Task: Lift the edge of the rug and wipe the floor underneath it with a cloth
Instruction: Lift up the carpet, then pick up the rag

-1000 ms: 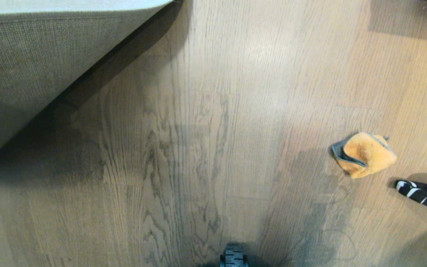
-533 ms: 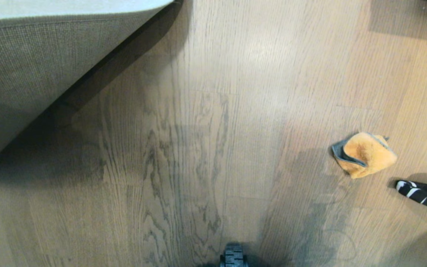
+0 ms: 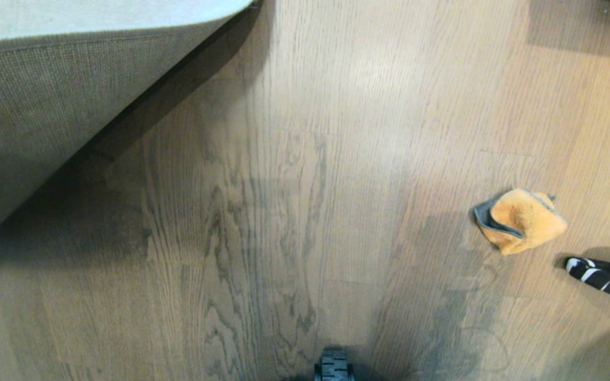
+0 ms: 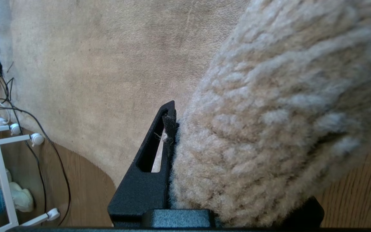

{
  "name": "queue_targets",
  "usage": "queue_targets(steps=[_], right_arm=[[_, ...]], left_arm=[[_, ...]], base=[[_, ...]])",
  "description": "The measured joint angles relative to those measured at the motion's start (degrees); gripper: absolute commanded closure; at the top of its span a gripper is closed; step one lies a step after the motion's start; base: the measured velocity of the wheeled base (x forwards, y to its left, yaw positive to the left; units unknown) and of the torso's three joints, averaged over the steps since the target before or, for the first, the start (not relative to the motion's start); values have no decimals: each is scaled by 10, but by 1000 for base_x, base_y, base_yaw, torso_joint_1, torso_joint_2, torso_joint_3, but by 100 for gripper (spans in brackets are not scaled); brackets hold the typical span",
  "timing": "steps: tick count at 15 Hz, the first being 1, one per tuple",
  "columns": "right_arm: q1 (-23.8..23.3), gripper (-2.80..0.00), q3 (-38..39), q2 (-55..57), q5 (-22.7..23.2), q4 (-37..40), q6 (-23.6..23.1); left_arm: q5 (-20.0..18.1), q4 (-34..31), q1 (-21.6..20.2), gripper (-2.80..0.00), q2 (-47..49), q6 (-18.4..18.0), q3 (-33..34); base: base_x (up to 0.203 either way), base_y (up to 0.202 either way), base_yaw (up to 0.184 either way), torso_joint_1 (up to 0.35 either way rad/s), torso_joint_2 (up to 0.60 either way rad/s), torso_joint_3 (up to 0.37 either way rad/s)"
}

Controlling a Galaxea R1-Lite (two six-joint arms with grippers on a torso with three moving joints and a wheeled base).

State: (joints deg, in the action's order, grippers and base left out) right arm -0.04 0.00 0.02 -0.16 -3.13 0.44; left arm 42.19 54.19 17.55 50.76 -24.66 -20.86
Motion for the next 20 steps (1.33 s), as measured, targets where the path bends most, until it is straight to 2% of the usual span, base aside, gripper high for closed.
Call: queue_targets(steps=[11,13,17,20], right_arm=[[0,0,0,0,0,0,0],[0,0,0,0,0,0,0],[0,0,0,0,0,0,0],[0,0,0,0,0,0,0]], left_arm=[[2,4,-2,0,5,2,16],[-1,7,-16,0,10,2,17],[-27,9,-33,0,20,3,18],[-67,19,-60,0,30,5,18]], base=[[0,0,0,0,0,0],[0,0,0,0,0,0],[0,0,0,0,0,0],[0,0,0,0,0,0]])
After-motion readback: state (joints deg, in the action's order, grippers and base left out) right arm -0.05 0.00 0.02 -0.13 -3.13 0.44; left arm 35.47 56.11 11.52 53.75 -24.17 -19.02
